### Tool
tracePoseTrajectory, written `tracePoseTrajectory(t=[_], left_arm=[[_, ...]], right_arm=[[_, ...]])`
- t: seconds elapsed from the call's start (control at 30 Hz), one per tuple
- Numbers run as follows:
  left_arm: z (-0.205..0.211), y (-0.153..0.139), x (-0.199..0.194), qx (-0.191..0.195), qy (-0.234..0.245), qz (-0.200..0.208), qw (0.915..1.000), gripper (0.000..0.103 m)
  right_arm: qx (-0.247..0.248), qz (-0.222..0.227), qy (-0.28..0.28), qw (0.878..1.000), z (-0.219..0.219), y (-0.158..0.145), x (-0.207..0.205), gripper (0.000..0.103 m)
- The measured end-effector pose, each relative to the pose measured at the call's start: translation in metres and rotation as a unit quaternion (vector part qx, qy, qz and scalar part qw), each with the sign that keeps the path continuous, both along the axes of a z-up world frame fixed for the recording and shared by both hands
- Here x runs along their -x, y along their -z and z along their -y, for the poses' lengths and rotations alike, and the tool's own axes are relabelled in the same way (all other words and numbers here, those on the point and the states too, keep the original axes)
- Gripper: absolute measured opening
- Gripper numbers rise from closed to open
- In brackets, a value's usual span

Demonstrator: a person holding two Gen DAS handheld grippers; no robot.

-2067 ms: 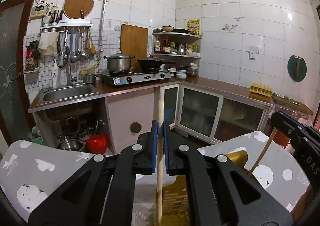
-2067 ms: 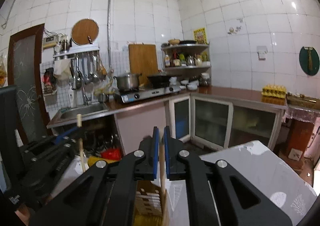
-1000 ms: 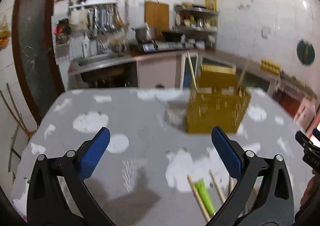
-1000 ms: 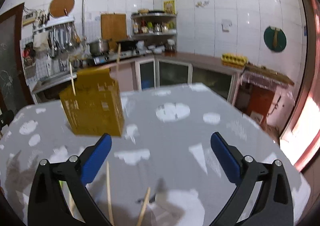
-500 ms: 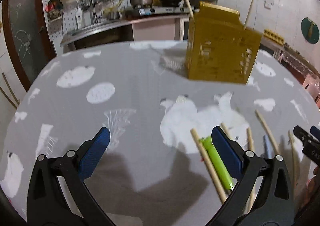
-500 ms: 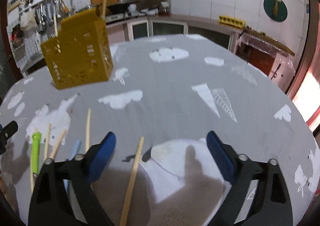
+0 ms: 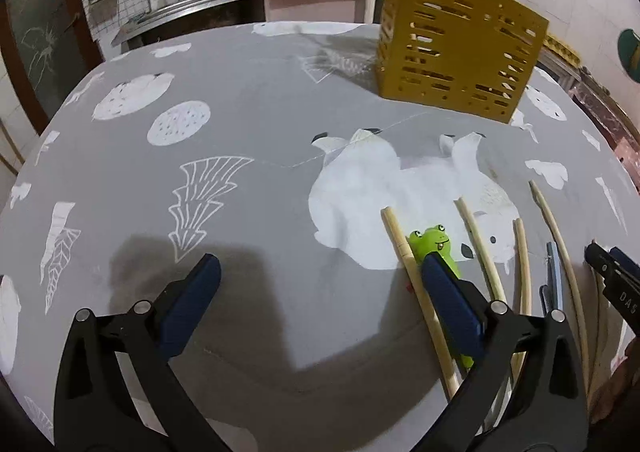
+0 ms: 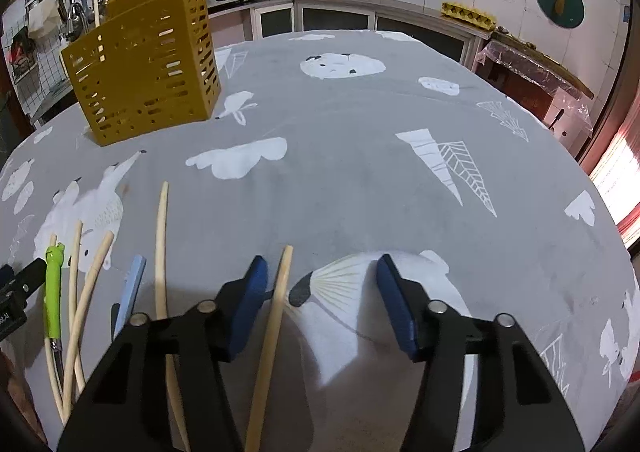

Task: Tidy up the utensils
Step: 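Lower the left tool to another wooden chopstick and close on it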

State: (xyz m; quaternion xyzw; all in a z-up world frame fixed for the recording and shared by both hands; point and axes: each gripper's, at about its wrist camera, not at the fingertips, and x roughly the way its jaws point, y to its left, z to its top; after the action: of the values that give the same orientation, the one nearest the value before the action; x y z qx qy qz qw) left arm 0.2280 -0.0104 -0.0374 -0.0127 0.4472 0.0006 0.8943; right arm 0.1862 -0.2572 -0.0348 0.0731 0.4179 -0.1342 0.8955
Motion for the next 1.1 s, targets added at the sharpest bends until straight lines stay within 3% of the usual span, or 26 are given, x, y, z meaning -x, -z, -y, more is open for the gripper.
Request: tracePoseTrajectory(t=[0.33, 0.43, 0.63, 0.7, 0.77, 0.87, 1.0, 1.1], left_arm=[[0.017, 0.005, -0.003, -0.015, 0.006, -0.018, 0.9997, 0.085], [0.020, 0.004, -0.007, -0.014, 0.004, -0.020, 0.9997, 0.081], [0.029, 0.000, -0.015, -0.015, 0.006, -0.027, 0.9995, 0.060], [0.034, -0.001, -0.015, -0.017, 0.013, -0.028, 0.9994, 0.045], [0.040, -0.001, -0.016, -0.021, 0.020, -0.030, 0.9992, 0.038], [0.045, -0.002, -0.017, -0.027, 0.025, -0.031, 0.9988, 0.028], [0.049, -0.001, -0.018, -0.037, 0.035, -0.026, 0.9984, 0.016], [0.050, -0.002, -0.022, -0.035, 0.040, -0.030, 0.9981, 0.010]], right_arm=[[-0.001, 0.004, -0.003, 1.000, -0.010, -0.001, -0.002, 0.022], [-0.009, 0.006, -0.004, 1.000, -0.007, -0.002, -0.002, 0.020], [-0.009, 0.004, -0.007, 1.000, -0.007, -0.002, -0.003, 0.020], [-0.007, 0.002, -0.004, 1.000, -0.007, -0.002, -0.003, 0.020], [-0.006, -0.001, 0.000, 1.000, -0.008, -0.002, -0.005, 0.020], [-0.001, -0.002, 0.005, 1.000, -0.010, -0.002, -0.005, 0.019], [0.001, 0.006, 0.006, 1.000, -0.011, -0.001, -0.005, 0.008], [-0.002, 0.005, 0.005, 1.000, -0.010, -0.001, -0.006, 0.007]])
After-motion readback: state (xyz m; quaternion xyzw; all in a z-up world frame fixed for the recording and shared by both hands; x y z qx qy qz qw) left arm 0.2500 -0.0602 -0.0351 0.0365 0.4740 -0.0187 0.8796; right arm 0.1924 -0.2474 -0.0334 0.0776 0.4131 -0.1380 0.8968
